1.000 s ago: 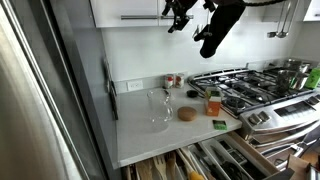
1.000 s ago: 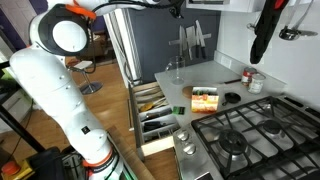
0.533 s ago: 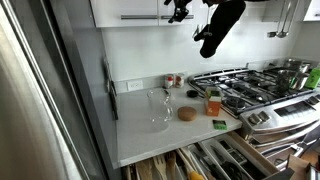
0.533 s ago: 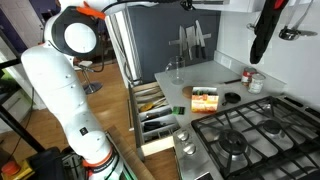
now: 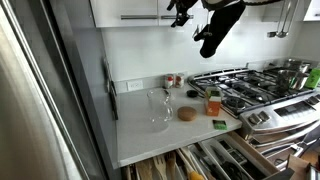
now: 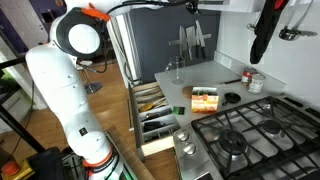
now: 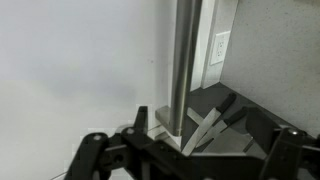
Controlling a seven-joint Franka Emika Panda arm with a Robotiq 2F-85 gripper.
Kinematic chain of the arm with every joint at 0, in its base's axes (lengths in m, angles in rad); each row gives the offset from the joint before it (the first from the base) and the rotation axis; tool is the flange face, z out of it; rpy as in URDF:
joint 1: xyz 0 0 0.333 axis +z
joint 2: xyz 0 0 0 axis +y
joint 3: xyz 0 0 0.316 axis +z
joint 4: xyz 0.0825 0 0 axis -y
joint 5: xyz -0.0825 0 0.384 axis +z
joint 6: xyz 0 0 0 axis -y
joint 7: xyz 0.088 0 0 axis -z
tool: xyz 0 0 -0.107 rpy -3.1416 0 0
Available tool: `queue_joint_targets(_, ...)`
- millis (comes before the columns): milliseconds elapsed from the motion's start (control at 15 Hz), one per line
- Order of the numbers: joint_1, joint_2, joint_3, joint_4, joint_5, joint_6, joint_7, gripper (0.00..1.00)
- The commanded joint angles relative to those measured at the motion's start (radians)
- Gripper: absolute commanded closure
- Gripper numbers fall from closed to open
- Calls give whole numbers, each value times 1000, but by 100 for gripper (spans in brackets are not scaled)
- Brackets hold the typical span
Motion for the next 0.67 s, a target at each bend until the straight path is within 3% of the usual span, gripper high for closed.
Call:
queue_joint_targets(0, -1, 4, -2, -17, -14, 16, -12, 0)
queue_joint_targets(600, -1, 10, -6, -46, -37, 27, -1, 0)
